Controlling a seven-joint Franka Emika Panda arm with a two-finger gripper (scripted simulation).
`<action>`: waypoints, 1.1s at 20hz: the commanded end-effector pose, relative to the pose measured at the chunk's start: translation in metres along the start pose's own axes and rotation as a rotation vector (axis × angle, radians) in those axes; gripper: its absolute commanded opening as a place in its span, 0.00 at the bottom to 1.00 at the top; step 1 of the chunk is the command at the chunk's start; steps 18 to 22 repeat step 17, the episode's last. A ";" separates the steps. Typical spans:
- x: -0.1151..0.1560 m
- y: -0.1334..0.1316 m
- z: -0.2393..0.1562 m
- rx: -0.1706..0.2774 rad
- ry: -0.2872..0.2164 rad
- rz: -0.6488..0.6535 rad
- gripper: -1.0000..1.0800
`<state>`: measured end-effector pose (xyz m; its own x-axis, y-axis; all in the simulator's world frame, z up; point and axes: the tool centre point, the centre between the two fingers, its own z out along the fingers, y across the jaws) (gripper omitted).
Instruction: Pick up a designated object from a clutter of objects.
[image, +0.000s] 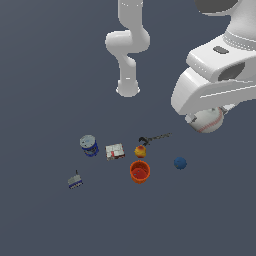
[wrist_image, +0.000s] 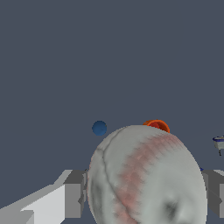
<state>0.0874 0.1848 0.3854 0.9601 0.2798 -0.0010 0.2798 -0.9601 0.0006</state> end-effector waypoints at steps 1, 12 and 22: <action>0.003 -0.011 -0.015 0.000 0.001 0.002 0.00; 0.011 -0.035 -0.044 0.001 0.001 0.001 0.00; 0.012 -0.036 -0.046 0.001 0.001 0.001 0.00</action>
